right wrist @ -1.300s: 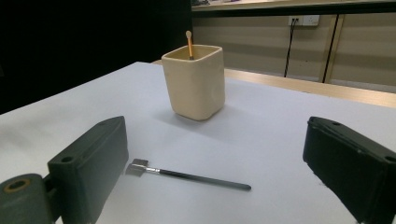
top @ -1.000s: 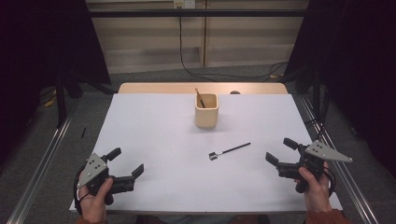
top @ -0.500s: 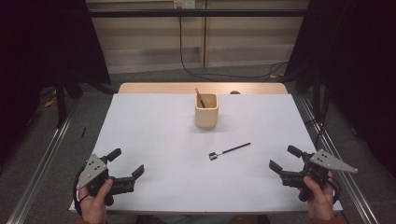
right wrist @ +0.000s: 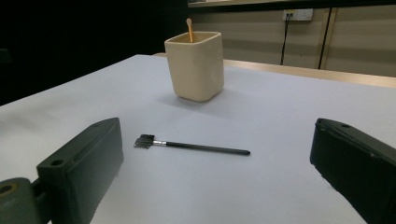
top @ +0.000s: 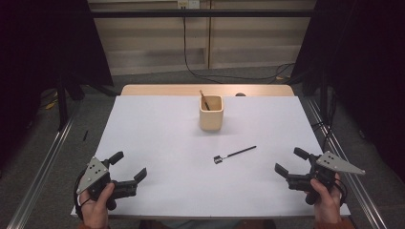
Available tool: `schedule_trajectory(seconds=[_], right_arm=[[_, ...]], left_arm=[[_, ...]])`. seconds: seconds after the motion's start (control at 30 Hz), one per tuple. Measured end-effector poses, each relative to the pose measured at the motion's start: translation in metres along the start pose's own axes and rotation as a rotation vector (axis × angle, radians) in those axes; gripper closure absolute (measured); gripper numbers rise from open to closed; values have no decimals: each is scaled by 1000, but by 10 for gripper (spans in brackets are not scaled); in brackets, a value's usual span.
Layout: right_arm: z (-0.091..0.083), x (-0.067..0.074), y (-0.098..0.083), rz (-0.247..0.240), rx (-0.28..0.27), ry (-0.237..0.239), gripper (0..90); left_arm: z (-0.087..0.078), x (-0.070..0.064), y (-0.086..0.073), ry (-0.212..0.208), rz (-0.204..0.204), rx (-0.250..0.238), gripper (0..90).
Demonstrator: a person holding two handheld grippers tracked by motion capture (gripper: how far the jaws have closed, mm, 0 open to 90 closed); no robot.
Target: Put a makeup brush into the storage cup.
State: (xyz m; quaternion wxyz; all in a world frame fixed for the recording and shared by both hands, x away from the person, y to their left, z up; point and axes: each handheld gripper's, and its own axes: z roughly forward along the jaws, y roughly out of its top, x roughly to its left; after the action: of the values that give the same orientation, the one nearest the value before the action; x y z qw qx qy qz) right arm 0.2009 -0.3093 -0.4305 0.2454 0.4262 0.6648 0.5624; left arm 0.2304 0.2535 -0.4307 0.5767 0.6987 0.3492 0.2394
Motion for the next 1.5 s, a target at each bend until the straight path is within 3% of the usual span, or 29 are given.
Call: schedule_trajectory(seconds=[0.2, 0.37, 0.77, 1.5], right_arm=[[7, 2, 4, -10, 3, 29, 17], [11, 1, 7, -18, -1, 35, 17], [25, 4, 29, -61, -24, 84, 20], [74, 9, 63, -90, -45, 144, 23]], left_arm=[[0, -3, 1, 2, 11, -2, 9], [0, -3, 1, -14, -12, 2, 8], [1, -3, 2, -11, 8, 3, 9], [2, -3, 1, -11, 14, 11, 9]])
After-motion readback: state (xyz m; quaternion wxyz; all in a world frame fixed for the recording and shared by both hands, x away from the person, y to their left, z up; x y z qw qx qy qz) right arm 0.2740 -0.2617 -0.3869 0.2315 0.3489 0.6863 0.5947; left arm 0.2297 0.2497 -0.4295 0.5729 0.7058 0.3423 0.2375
